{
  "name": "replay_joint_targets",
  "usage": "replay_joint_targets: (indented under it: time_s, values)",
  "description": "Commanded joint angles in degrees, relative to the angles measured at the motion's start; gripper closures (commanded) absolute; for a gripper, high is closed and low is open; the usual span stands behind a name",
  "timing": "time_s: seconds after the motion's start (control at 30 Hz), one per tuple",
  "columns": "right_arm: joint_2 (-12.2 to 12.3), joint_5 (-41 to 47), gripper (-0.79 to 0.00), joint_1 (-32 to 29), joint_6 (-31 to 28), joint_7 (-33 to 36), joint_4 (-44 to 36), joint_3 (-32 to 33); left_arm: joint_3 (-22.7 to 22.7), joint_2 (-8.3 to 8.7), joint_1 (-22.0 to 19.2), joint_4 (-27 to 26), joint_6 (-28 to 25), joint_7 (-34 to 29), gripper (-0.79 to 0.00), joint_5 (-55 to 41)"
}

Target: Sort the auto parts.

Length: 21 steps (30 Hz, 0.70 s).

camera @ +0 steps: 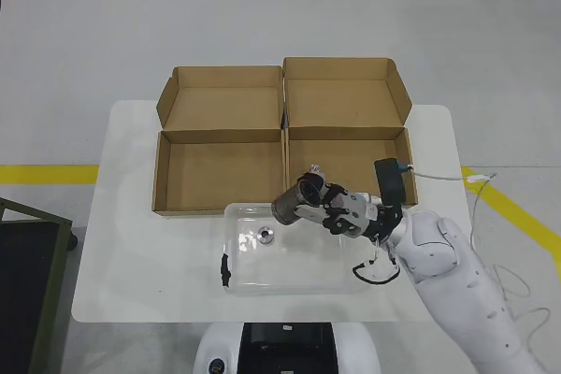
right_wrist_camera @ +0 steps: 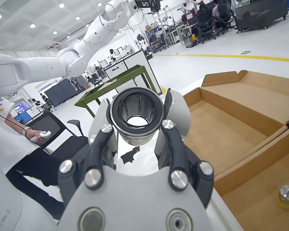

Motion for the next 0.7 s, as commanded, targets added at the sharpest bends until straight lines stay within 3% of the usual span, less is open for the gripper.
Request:
replay_joint_targets:
  time_s: [0.0,0.67]
  values:
    - [-0.23,-1.01,0.000,0.97,0.79,-0.15,0.11,-0.68,0.00,0.00,0.00,0.00,0.00,0.00,-0.785,0.00]
    - [-4.45,-12.04,0.000,12.75,8.14,-4.81,8.36,-12.20,0.00,0.00,0.00,0.00,0.00,0.00,-0.785,0.00]
